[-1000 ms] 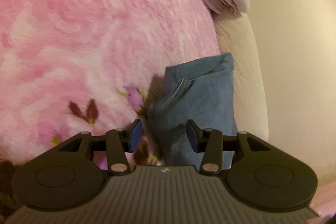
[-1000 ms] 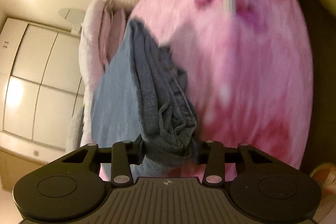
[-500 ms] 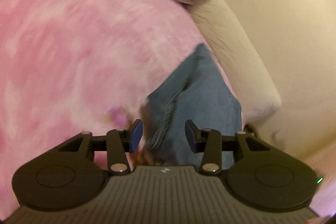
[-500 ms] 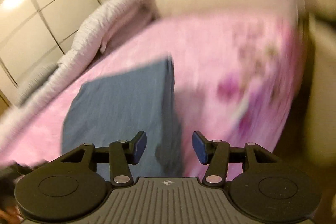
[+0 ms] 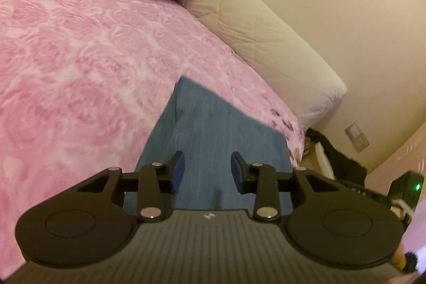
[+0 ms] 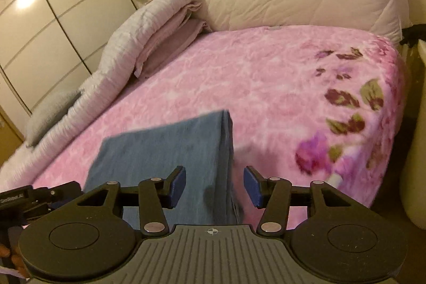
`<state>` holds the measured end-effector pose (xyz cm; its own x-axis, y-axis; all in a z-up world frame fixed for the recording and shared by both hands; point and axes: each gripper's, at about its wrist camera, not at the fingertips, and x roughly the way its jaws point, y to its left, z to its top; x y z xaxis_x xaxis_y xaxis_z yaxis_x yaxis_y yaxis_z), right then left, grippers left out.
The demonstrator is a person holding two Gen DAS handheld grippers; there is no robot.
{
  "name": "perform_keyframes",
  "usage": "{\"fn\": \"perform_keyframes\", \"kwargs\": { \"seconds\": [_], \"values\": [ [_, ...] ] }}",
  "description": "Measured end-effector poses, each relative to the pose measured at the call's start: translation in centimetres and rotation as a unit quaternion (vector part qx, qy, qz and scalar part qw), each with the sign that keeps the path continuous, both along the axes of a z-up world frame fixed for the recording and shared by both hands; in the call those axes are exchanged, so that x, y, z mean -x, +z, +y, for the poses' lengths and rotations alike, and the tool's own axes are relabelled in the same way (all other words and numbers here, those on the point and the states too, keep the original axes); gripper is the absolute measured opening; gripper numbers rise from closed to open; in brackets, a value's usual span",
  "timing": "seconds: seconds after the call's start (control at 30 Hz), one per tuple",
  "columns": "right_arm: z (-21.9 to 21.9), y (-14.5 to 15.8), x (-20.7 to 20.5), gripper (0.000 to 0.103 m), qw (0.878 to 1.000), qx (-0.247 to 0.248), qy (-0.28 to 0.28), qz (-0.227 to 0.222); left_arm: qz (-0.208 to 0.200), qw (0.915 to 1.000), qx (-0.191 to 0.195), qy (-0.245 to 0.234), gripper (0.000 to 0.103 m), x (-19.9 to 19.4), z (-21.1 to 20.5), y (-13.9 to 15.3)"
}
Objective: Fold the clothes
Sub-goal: 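Open the right gripper and release the folded jeans on the bed, then grasp the edge of the folded jeans with the left gripper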
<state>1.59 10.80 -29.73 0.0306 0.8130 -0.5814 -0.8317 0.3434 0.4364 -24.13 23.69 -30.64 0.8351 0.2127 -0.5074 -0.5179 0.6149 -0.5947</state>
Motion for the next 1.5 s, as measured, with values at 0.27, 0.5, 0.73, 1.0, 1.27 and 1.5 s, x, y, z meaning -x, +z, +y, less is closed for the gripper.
{"fn": "perform_keyframes", "kwargs": {
  "seconds": [0.27, 0.5, 0.73, 1.0, 1.27, 1.5],
  "values": [
    [3.1, 0.0, -2.9, 0.052, 1.0, -0.006, -0.004, 0.018, 0.018, 0.9998, 0.007, -0.006, 0.032, -3.1, 4.3, -0.1],
    [5.8, -1.0, -2.8, 0.009, 1.0, -0.004, 0.003, -0.003, 0.005, 0.9995, 0.011, -0.027, 0.008, -5.5, 6.6, -1.1],
    [7.7, -4.0, -1.6, 0.008, 0.996, 0.027, 0.015, -0.086, 0.052, 0.9969, -0.04, -0.044, 0.008, -7.4, 6.9, -4.3],
    [2.9, 0.2, -0.6, 0.015, 0.998, 0.006, 0.016, -0.053, -0.016, 0.9977, -0.018, -0.063, 0.022, 1.9, 5.5, -2.1],
    [-0.7, -2.2, 6.4, 0.015, 0.994, 0.069, 0.085, -0.003, 0.012, 0.9881, -0.037, -0.149, 0.024, 7.7, 1.3, -4.7],
    [-0.8, -3.4, 5.7, 0.015, 0.994, 0.076, 0.076, 0.03, 0.019, 0.9517, -0.121, -0.282, 0.024, 5.8, 1.9, -4.4]
  ]
}}
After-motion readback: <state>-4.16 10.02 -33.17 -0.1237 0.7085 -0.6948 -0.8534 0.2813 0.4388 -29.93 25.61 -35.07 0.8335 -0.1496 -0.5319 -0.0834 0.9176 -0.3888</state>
